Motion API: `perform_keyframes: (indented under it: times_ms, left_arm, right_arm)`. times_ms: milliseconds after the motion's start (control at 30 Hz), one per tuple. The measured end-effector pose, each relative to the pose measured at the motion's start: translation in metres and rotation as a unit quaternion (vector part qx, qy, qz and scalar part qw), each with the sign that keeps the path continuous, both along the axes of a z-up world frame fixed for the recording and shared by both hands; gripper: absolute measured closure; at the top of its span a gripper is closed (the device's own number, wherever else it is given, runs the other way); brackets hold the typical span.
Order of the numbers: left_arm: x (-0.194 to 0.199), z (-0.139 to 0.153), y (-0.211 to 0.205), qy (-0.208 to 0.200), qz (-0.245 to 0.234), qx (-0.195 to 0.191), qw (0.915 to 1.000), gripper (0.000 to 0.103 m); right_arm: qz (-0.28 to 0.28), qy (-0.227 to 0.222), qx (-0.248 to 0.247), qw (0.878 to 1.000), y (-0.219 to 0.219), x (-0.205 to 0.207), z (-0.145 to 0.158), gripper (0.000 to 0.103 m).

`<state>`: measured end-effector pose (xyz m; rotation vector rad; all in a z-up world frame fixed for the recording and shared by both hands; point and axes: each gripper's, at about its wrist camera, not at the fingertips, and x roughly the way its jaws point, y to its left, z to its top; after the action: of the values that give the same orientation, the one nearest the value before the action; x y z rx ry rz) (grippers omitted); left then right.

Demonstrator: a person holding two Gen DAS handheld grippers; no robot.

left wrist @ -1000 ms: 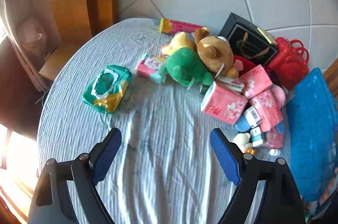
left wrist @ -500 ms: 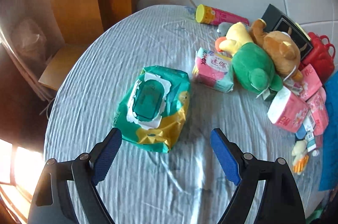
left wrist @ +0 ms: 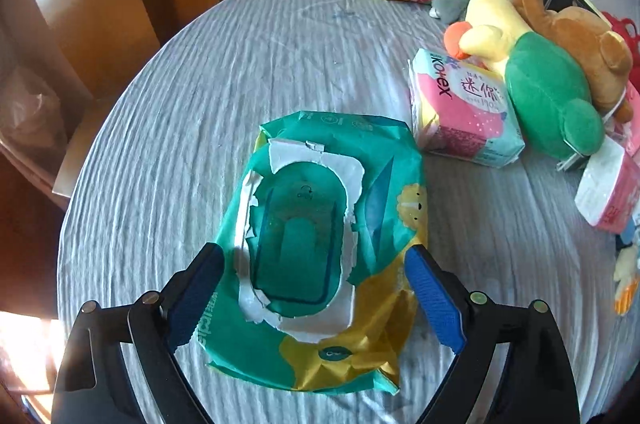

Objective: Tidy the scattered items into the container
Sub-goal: 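Grasp the green wet-wipes pack with the left gripper while the right gripper grasps a pink tissue pack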

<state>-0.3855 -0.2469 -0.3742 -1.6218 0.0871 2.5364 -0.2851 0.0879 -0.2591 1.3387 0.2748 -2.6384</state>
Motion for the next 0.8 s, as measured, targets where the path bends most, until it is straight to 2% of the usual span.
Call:
perform_keyframes:
  times_ms: [67,100,233,300,367,433,567,667,800]
  left_arm:
    - [-0.004,-0.008,0.01,-0.001,-0.012,-0.037,0.9992,0.0]
    - [-0.006,-0.011,0.013,0.001,-0.018,-0.047,0.9988,0.0]
    - [-0.013,-0.013,0.01,-0.006,-0.004,-0.018,0.9998,0.0]
    - [-0.013,-0.012,0.006,-0.008,-0.002,0.001,1.0,0.011]
    - [-0.011,-0.005,0.002,-0.005,0.004,0.027,0.9996,0.042]
    - [-0.007,0.002,-0.003,-0.001,0.012,0.042,0.9991,0.054]
    - [0.008,0.007,-0.004,-0.002,0.009,0.048,0.9988,0.058]
    - [0.025,0.013,-0.01,0.004,0.021,0.064,0.9977,0.059]
    - [0.053,0.025,-0.014,0.017,0.034,0.082,0.9959,0.059]
  right_arm:
    - [-0.006,-0.004,0.004,1.0,0.002,-0.005,-0.006,0.0]
    - [-0.008,-0.004,0.009,1.0,0.003,-0.009,-0.008,0.0]
    - [0.002,-0.001,0.04,0.999,0.002,-0.029,-0.014,0.0]
    - [0.02,-0.001,0.072,0.997,0.0,-0.042,-0.018,0.0]
    - [0.04,0.0,0.101,0.994,-0.001,-0.055,-0.021,0.0]
    - [0.062,0.002,0.122,0.991,-0.002,-0.066,-0.024,0.0]
    - [0.125,-0.005,0.147,0.981,-0.008,-0.087,-0.032,0.0]
    - [0.157,-0.031,0.145,0.976,-0.007,-0.107,-0.042,0.0]
    - [0.192,-0.097,0.134,0.967,-0.004,-0.131,-0.067,0.0]
